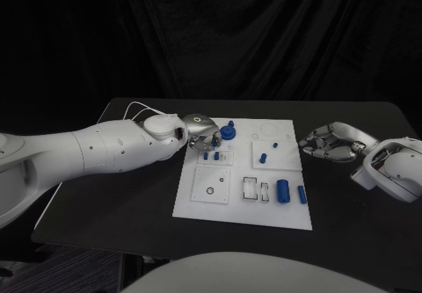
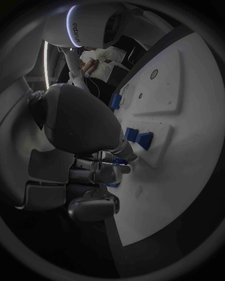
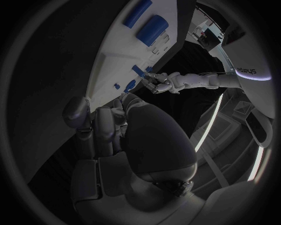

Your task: Assemble the parts on the task board

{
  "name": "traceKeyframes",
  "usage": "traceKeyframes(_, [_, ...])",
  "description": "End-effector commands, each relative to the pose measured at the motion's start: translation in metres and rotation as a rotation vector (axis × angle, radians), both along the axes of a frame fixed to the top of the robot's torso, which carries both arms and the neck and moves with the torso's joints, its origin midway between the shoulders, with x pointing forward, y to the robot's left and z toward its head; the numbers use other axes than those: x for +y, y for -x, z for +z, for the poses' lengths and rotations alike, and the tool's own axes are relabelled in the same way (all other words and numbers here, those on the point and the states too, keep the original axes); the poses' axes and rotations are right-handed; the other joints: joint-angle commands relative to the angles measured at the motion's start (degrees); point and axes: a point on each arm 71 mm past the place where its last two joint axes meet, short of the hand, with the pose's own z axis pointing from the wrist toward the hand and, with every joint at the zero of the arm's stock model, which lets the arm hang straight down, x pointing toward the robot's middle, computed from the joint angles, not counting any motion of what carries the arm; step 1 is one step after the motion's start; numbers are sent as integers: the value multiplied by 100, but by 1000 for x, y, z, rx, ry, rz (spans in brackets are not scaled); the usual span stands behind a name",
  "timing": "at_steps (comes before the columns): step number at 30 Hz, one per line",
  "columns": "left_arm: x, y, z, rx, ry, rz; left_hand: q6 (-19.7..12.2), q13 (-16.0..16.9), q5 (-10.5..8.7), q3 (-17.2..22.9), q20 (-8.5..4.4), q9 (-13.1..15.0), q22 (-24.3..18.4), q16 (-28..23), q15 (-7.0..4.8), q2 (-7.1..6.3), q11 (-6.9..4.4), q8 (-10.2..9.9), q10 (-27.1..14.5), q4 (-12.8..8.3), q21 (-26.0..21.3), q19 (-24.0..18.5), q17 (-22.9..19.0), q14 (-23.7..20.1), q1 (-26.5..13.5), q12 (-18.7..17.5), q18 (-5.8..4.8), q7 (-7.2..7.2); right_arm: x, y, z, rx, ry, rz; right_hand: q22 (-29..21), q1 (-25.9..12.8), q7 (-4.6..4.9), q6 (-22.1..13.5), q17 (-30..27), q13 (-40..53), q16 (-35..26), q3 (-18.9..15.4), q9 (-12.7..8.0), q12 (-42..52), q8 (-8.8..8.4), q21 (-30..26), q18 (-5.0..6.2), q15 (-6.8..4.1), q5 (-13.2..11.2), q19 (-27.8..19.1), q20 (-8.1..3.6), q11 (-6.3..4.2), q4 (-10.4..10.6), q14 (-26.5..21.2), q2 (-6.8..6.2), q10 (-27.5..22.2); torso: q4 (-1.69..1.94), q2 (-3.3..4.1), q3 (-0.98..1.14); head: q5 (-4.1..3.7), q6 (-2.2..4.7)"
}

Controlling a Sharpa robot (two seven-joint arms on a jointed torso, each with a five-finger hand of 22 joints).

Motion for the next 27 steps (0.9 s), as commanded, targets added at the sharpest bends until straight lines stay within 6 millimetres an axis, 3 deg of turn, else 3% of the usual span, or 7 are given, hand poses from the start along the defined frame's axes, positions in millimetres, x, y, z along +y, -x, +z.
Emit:
traceKeyframes(1, [4, 1, -5, 23, -21, 10, -44, 9, -12, -26, -3, -11, 712, -42, -17, -13, 3, -40, -64, -5, -34, -38, -29, -52, -29, -33, 40, -2, -1, 1, -3, 19, 9, -8, 35, 13, 11, 28, -12, -9, -31, 32, -5, -18, 18, -27, 108, -7, -2, -38, 1, -10, 10, -47, 21, -46, -2, -1, -1, 9, -1])
traceKeyframes(17, [8, 0, -4, 8, -16, 22, -503, 72, 10, -54, 41, -143, 649, -140, 50, -37, 100, -84, -311, 6, -229, -118, -223, -194, -9, -86, 72, -184, 0, 1, -4, 33, 13, -5, 35, 21, 10, 36, -12, -15, -31, 42, -4, -23, 24, -31, 107, -7, -2, -38, 1, -11, -1, -48, 21, -49, -2, -4, 0, 15, -1])
traceKeyframes(27, [10, 0, -2, -16, 2, 17, -519, 82, 36, -40, 49, -154, 609, -205, 58, -31, 98, -66, -374, -10, -327, -169, -338, -263, 24, -99, 94, -189, -1, 1, -5, 41, 16, -5, 38, 26, 9, 39, -18, -21, -37, 46, -4, -26, 25, -27, 106, -7, -2, -35, 0, -12, -7, -51, 20, -52, -4, -6, -1, 33, -1])
